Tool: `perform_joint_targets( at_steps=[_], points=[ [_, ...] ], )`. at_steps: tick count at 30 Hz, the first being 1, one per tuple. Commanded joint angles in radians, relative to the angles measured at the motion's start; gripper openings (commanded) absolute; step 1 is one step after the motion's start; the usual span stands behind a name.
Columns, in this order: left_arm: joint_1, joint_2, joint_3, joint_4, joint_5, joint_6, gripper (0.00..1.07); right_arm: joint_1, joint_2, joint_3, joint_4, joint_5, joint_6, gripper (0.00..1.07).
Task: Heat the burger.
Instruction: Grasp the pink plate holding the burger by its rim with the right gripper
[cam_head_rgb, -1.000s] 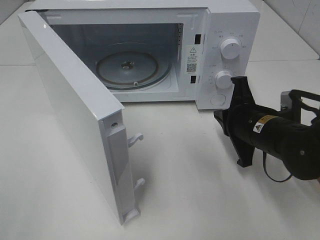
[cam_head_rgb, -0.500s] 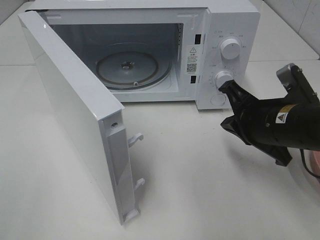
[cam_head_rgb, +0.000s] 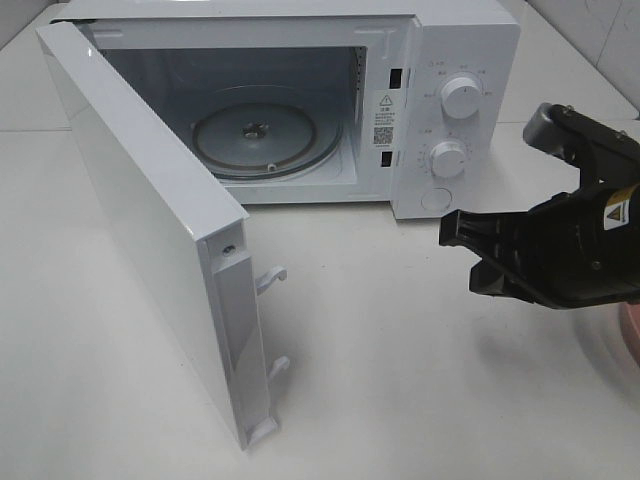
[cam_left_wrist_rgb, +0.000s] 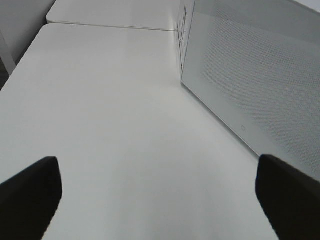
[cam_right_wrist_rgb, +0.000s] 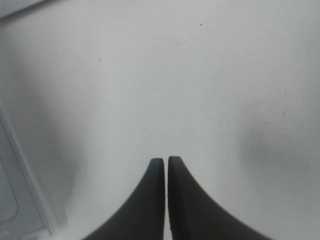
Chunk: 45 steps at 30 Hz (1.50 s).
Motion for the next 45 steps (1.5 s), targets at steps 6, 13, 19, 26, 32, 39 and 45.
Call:
perform_joint_targets(
  at_steps=[6, 13, 19, 26, 32, 39, 45],
  points=[
    [0.001, -0.021, 0.002, -0.005, -0.008, 0.000, 0.98, 0.002, -0.010, -0.143, -0.212, 0.372, -0.065, 0.06],
    [0.001, -0.021, 0.002, -0.005, -0.008, 0.000, 0.98, -0.061, -0.010, -0.258, -0.305, 0.621, -0.153, 0.18],
    [0.001, -0.021, 0.002, -0.005, -0.008, 0.000, 0.98, -0.128, -0.010, -0.289, -0.324, 0.688, -0.248, 0.52],
    [0.001, -0.021, 0.002, -0.005, -0.008, 0.000, 0.98, -0.246, -0.010, -0.290, -0.324, 0.719, -0.336, 1.01],
    [0.001, -0.021, 0.002, -0.005, -0.008, 0.000, 0.98, -0.339, -0.010, -0.277, -0.314, 0.666, -0.348, 1.00],
    [0.001, -0.021, 0.002, -0.005, -0.008, 0.000, 0.98, -0.383, -0.010, -0.193, -0.306, 0.564, -0.358, 0.98],
    [0.001, -0.021, 0.002, -0.005, -0.008, 0.000, 0.98, -0.383, 0.006, -0.143, -0.332, 0.488, -0.363, 0.96]
  ],
)
